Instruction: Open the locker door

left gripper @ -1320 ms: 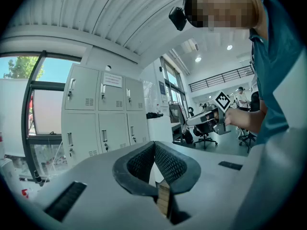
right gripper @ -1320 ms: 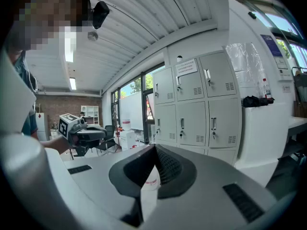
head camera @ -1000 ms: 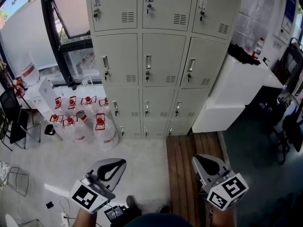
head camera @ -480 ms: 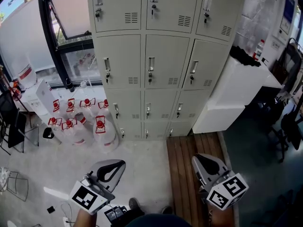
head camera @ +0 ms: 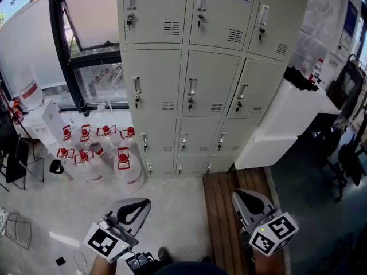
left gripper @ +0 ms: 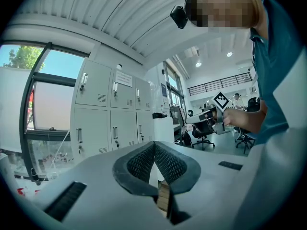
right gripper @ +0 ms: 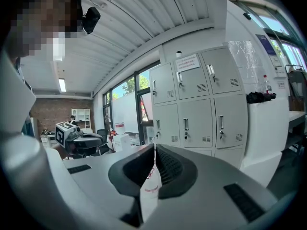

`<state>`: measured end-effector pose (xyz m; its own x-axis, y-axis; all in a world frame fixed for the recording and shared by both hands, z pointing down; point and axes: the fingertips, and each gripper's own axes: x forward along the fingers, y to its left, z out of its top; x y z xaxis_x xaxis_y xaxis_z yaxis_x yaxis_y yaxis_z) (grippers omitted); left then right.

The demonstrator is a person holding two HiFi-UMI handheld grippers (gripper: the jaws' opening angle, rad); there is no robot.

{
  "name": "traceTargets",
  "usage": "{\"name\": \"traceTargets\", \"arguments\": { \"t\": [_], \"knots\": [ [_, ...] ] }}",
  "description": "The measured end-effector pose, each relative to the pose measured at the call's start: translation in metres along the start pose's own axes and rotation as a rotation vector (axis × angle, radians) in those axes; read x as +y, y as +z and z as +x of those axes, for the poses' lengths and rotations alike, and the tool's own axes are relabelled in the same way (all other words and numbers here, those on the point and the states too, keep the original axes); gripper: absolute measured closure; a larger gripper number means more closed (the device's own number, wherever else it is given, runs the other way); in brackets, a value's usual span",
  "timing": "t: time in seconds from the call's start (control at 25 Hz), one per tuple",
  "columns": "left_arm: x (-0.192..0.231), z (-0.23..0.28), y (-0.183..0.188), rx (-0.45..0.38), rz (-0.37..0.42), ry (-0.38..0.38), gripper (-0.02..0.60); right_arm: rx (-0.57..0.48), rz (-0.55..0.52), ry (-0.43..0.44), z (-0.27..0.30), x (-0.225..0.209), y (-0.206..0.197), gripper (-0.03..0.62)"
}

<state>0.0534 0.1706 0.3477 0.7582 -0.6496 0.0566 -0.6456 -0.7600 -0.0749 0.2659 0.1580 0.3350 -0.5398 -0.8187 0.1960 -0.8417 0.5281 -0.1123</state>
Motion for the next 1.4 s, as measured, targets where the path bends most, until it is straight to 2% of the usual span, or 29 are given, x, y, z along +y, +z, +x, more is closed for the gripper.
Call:
{"name": "traceTargets", "arguments": {
  "t": [0.4,0.6,0.96,1.4],
  "knots": [
    [0.049,-0.022,0.0,-0.026,0.013,-0.043,0.565,-0.031,-0.021,-0.031,0.043,0.033,0.02,0.557],
    [0.066,-0.029,-0.008,-0.033,-0.007,-0.042,0.565,-0.021,-0.024,-0.012,0.062,0.047,0.023,0.557],
    [0.095,-0.026,-0.02,-0.014,-0.018,0.035,0.565,-0.001,-0.033,0.078,0.113,0.042,0.027,0.557],
    [0.128,-0.001,-0.023,0.045,-0.035,0.177,0.565,0.015,-0.027,0.219,0.18,0.006,0.039,0.557]
  ]
}}
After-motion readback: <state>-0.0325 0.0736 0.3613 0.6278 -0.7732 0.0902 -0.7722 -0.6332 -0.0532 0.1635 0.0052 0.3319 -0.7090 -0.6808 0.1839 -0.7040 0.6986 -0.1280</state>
